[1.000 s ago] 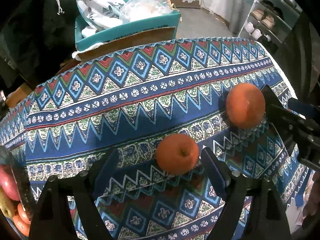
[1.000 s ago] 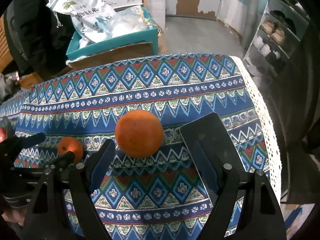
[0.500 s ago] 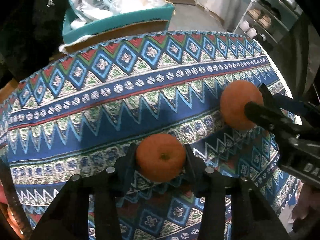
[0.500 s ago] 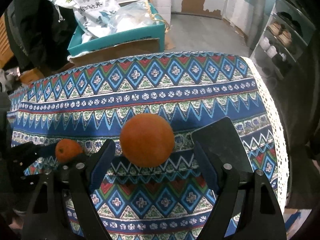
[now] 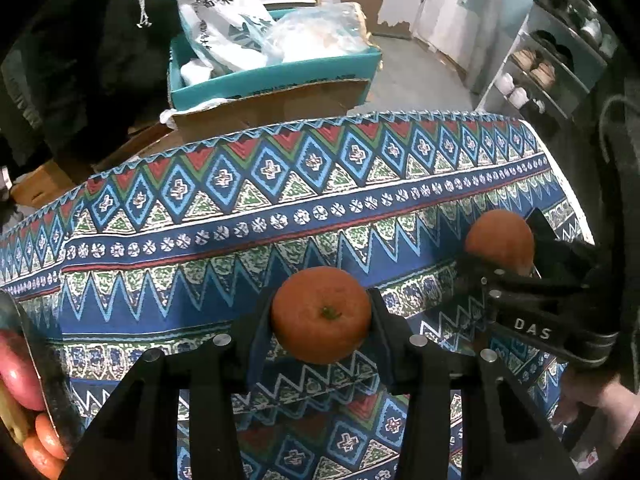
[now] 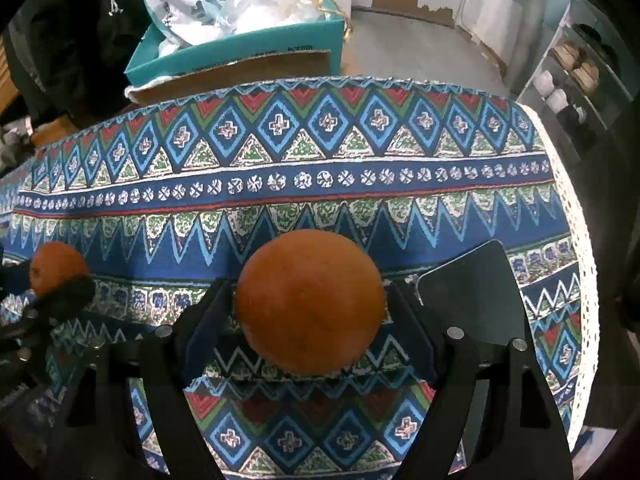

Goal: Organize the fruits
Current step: 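Lift both small oranges off the cloth and carry them toward the glass bowl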

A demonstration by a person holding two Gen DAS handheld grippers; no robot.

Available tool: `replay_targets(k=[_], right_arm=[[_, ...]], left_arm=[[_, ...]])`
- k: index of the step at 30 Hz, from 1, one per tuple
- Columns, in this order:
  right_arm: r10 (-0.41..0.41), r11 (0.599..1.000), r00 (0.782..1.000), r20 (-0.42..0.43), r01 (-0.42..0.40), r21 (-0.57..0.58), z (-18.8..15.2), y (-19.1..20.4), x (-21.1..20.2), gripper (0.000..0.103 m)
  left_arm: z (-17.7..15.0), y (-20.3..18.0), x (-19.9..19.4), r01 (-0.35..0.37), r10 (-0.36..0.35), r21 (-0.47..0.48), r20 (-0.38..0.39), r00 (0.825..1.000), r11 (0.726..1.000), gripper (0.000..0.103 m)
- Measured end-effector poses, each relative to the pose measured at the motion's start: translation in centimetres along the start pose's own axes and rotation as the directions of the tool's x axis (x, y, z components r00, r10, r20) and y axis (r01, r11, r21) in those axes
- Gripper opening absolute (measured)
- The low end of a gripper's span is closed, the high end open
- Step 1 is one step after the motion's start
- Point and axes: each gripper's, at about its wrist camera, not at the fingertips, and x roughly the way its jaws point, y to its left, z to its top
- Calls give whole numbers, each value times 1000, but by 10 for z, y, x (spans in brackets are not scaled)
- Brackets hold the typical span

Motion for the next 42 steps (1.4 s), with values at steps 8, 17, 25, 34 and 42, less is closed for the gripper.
replay_targets(k=[8,17,25,34,42], right_arm=[[-2,1000,1000,25,2,9,-5,-3,1,69],[-19,1000,997,77,18,12,-18,-4,-24,68],[-30,1000,991,128,28,11,-16,3,-58,68],[-28,999,979,201,30,-10,-17,20,-105,68],[-5,999,963,270,19,-49,-18,37,-150,68]], left_arm=[[0,2,-8,8,-8,-9,9,1000,1000,45],[-1,5,-30,-5,5,-3,53,999,1000,45],[-4,9,-62,-20,20,2,110,994,1000,45],[-11,18,-104,-22,24,-15,170,985,1000,45],[-21,32,-145,-25,32,-35,220,975,999,45]])
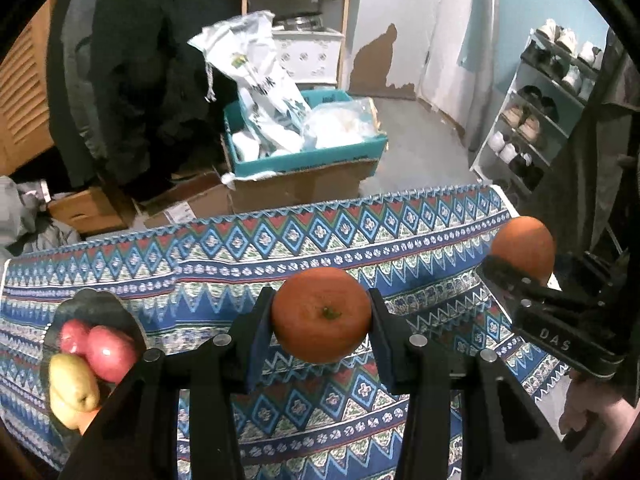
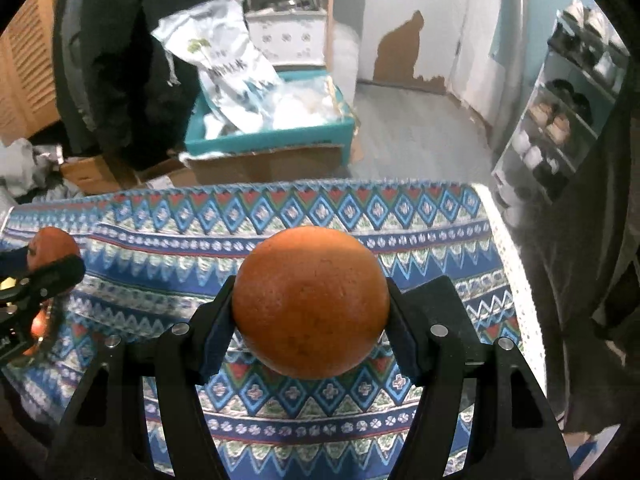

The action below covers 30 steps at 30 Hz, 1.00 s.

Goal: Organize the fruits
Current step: 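Lift both small oranges off the cloth and carry them toward the glass bowl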

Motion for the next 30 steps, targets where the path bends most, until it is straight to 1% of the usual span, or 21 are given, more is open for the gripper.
replay_targets(k=[7,16,23,27,30], right_arm=[[23,999,998,66,-21,-29,9,17,-42,68],[63,997,991,114,-57,-55,14,35,-77,68],[84,994,986,142,-74,-74,17,46,-93,68],[101,992,984,147,-90,-83,18,53,-97,68],[116,990,982,148,-101,-99,19,63,-100,68]], left_arm=[[-3,11,-37,-5,5,-4,56,998,1000,45],[-5,18,-72,1,0,-4,103,995,1000,45],[-9,24,-90,-11,11,1,134,991,1000,45],[-10,30,-97,-7,8,-7,141,990,1000,45],[-11,36,-101,-18,20,-11,150,988,1000,45]])
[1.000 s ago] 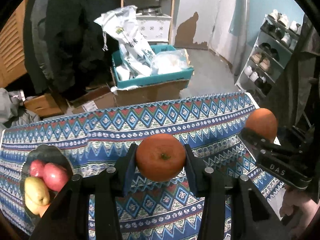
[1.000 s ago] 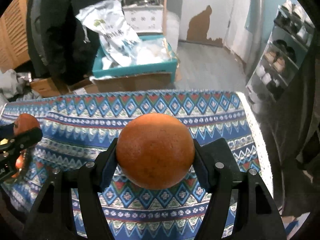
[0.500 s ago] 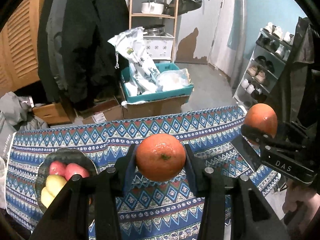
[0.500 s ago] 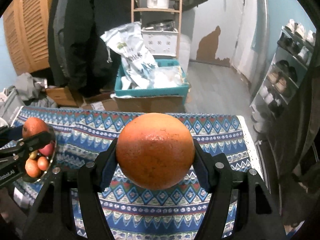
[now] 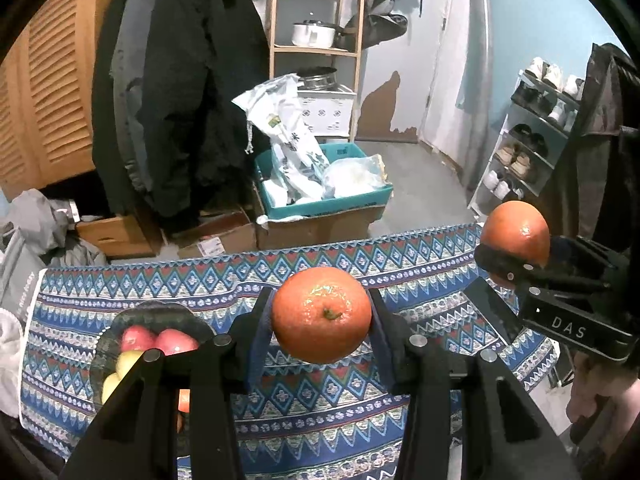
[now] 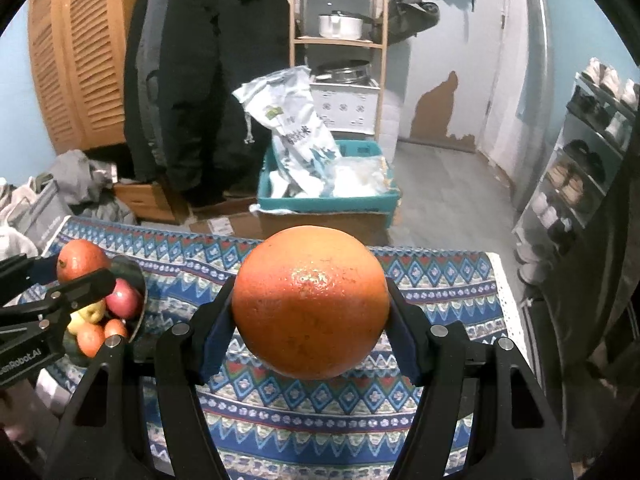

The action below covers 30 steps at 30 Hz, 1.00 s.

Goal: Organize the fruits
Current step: 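Lift both small oranges off the cloth and carry them toward the glass bowl, then lower both small oranges into the bowl and open both grippers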

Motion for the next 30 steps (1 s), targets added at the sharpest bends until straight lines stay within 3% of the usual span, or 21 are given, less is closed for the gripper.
replay_targets(k=[19,30], right_arm=[[89,990,996,-14,-90,-106,14,71,14,68],[147,980,987,-66,-154,-124,15,108,39,68]], left_arm=[[-9,56,-15,-60,61,-75,13,998,995,45],[-21,106,-12,-107,105,-153,-20,994,982,45]])
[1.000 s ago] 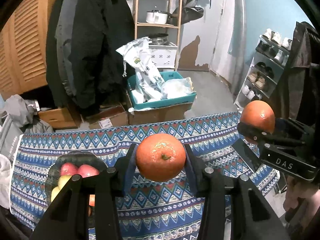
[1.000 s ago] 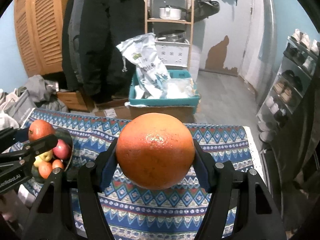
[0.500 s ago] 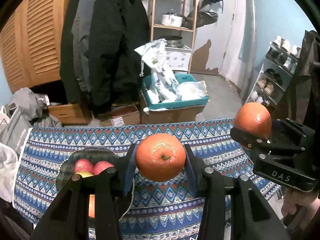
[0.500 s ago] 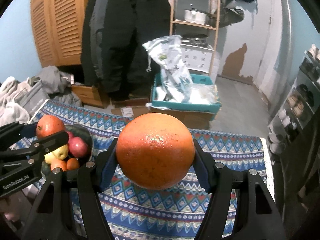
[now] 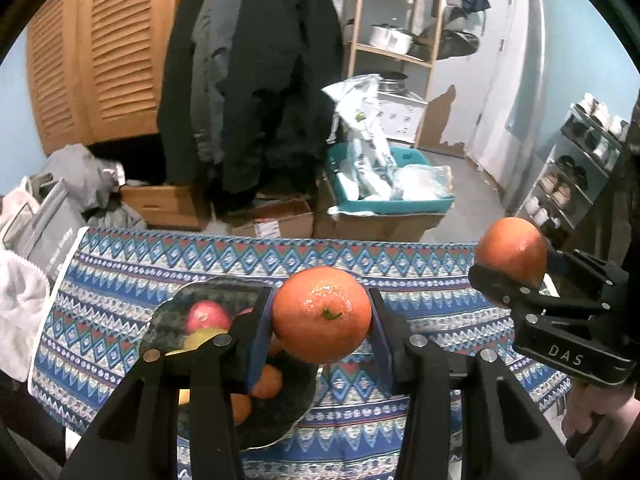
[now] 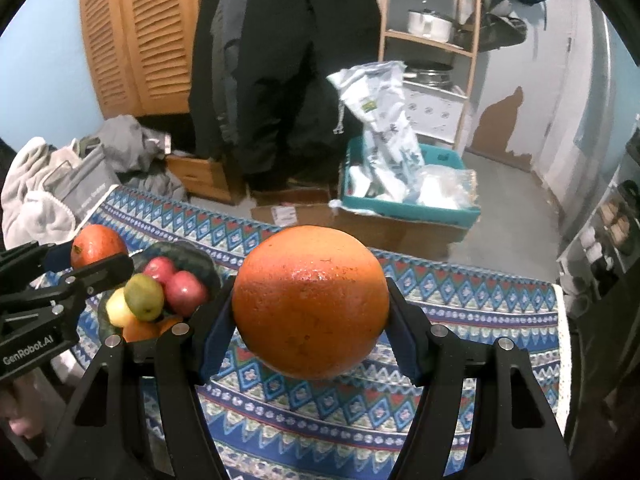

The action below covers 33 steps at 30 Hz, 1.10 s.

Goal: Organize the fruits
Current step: 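Lower both small oranges into the bowl and open both grippers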

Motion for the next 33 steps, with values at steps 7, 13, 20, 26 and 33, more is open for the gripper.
replay_targets(k=[7,13,20,26,33], right_arm=[[43,998,999,-26,-44,-33,5,30,23,68],[80,995,996,-48,-83,-54,8,54,40,68],[127,990,988,-90,-132,-53,3,74,64,68],[149,985,980,-136,-159,-71,-5,92,84,68],[163,978,967,-193,-185,-98,-19,107,105,68]], left_arm=[[-6,36,4,-43,42,-55,-15,999,998,45],[-22,67,10,-88,83,-100,-51,995,991,45],[-43,95,22,-139,124,-148,-110,986,979,45],[-59,108,36,-155,125,-174,-170,978,972,45],[-70,110,57,-174,131,-174,-235,963,969,46]])
